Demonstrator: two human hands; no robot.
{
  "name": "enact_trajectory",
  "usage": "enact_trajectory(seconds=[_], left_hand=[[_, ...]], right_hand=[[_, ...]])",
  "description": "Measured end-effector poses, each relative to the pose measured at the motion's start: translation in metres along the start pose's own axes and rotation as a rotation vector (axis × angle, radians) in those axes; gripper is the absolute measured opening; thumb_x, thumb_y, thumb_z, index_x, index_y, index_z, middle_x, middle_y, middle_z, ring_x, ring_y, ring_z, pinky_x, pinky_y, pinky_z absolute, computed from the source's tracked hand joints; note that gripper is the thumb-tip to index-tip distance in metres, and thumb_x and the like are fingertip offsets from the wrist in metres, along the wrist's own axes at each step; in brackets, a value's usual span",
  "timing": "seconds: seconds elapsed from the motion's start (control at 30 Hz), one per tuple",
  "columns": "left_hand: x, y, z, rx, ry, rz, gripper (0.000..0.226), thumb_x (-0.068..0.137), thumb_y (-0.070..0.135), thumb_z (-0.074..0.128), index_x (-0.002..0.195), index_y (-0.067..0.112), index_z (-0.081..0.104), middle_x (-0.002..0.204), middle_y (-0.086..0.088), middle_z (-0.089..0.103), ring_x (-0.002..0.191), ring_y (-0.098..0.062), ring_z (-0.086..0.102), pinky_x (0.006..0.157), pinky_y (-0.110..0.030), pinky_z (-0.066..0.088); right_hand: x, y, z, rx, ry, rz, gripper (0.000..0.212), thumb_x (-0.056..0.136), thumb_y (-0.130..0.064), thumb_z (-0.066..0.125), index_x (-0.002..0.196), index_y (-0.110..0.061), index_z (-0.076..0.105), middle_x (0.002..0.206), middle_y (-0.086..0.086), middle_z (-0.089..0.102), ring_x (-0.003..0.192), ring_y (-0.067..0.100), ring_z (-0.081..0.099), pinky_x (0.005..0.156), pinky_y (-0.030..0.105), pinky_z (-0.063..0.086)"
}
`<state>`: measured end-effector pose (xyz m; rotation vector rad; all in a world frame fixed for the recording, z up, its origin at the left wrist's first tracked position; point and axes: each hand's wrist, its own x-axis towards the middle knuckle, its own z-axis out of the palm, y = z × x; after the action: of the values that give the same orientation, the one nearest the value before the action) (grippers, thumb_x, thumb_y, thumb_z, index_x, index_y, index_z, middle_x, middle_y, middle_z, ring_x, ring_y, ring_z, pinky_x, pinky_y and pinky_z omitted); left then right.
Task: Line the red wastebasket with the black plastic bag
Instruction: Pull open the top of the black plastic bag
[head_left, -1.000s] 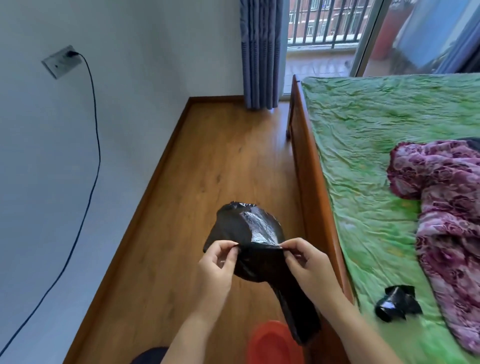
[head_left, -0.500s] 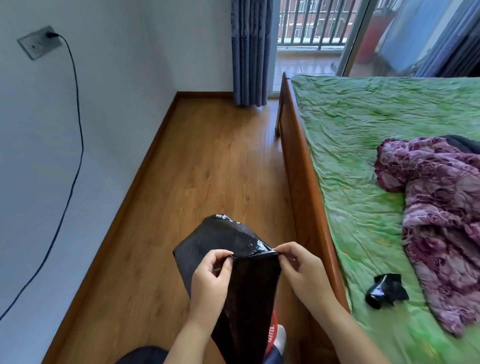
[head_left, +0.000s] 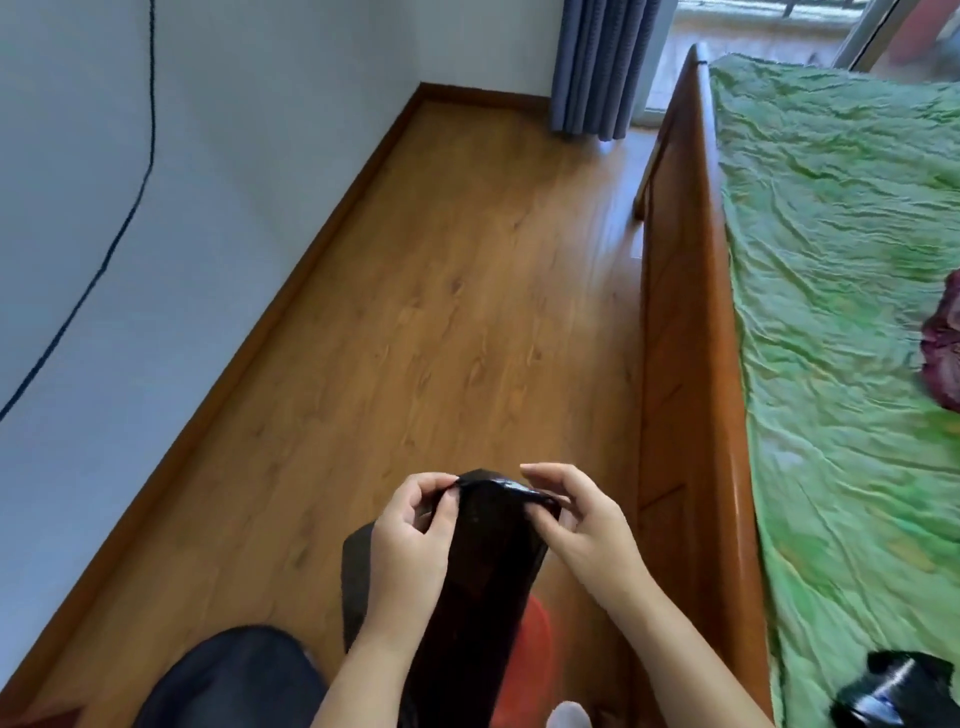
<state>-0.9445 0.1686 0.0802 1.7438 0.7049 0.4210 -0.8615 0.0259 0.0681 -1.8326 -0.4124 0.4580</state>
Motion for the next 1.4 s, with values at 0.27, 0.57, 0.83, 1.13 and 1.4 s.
enact_trajectory(seconds=[0.27, 0.57, 0.83, 1.13, 1.4], left_hand=[[0.018, -0.121, 0.04, -0.004, 0.036, 0.034, 0.024, 0.084, 0.004, 0.061, 0.079, 0.027, 0.065, 0.085, 0.016, 0.069, 0.077, 0.0, 0.064, 0.064, -0.005, 0.044], [0.03, -0.221, 0.068, -0.114, -0.006, 0.117, 0.017, 0.081, 0.007, 0.063, 0.079, 0.023, 0.069, 0.082, 0.004, 0.072, 0.072, -0.006, 0.067, 0.061, -0.011, 0.049], [0.035, -0.296, 0.098, -0.274, -0.126, 0.282, 0.019, 0.083, 0.001, 0.061, 0.078, 0.018, 0.069, 0.08, 0.002, 0.071, 0.075, -0.01, 0.067, 0.064, -0.015, 0.051], [0.025, -0.341, 0.109, -0.327, -0.152, 0.36, 0.016, 0.081, 0.005, 0.061, 0.079, 0.019, 0.069, 0.08, 0.004, 0.072, 0.076, -0.008, 0.068, 0.065, -0.013, 0.05], [0.005, -0.368, 0.096, -0.262, -0.195, 0.213, 0.011, 0.08, 0.014, 0.065, 0.088, 0.021, 0.067, 0.088, -0.001, 0.072, 0.084, -0.015, 0.068, 0.07, -0.022, 0.053]], right_hand=[[0.033, 0.132, 0.053, 0.075, -0.106, -0.082, 0.039, 0.078, 0.003, 0.065, 0.103, -0.027, 0.063, 0.112, -0.009, 0.064, 0.107, 0.002, 0.057, 0.094, 0.022, 0.044], [0.057, 0.232, 0.092, 0.253, -0.088, -0.216, 0.026, 0.075, -0.002, 0.069, 0.098, -0.013, 0.067, 0.106, 0.001, 0.068, 0.105, 0.014, 0.061, 0.093, 0.031, 0.047], [0.069, 0.293, 0.112, 0.325, -0.112, -0.397, 0.05, 0.081, -0.046, 0.058, 0.103, -0.001, 0.065, 0.109, 0.013, 0.065, 0.107, 0.02, 0.059, 0.094, 0.033, 0.045], [0.051, 0.348, 0.119, 0.264, -0.133, -0.348, 0.021, 0.08, -0.003, 0.064, 0.1, -0.005, 0.066, 0.101, 0.009, 0.069, 0.099, 0.02, 0.063, 0.089, 0.038, 0.049], [0.038, 0.354, 0.127, 0.207, -0.065, -0.342, 0.023, 0.075, 0.014, 0.061, 0.081, -0.007, 0.07, 0.082, 0.007, 0.072, 0.083, 0.017, 0.067, 0.078, 0.035, 0.054]])
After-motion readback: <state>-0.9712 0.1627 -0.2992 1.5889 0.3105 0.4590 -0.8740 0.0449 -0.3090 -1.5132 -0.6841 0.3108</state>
